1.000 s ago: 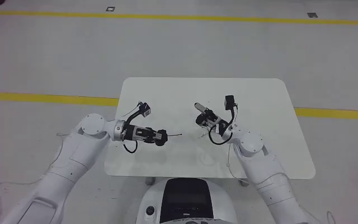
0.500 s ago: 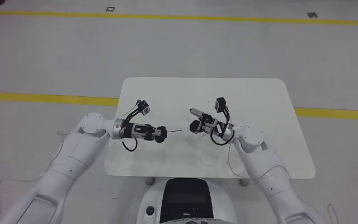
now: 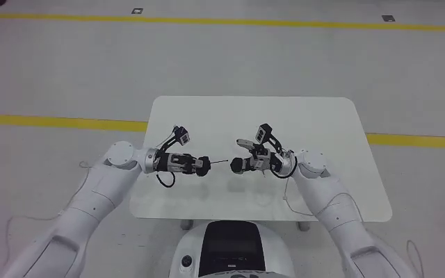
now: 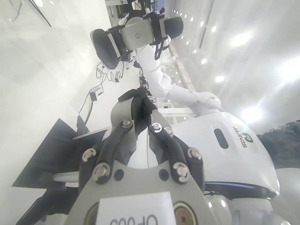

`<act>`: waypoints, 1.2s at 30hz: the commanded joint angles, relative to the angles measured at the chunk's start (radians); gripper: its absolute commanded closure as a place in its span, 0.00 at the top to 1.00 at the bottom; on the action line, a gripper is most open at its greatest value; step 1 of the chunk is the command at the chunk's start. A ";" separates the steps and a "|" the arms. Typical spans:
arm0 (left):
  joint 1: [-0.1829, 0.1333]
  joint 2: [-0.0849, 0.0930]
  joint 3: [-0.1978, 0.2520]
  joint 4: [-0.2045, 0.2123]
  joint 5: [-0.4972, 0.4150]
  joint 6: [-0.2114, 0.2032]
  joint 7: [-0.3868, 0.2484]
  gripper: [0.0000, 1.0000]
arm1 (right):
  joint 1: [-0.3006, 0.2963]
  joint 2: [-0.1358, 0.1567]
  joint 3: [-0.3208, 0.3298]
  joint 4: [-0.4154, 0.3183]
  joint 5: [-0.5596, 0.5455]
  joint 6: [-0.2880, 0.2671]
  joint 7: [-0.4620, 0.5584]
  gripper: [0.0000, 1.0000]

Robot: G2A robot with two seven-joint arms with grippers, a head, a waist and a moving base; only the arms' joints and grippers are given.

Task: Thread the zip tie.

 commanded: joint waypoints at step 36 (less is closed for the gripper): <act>0.024 -0.019 0.024 0.061 -0.130 0.007 0.000 0.00 | -0.017 0.006 -0.016 -0.007 -0.012 -0.232 -0.072 1.00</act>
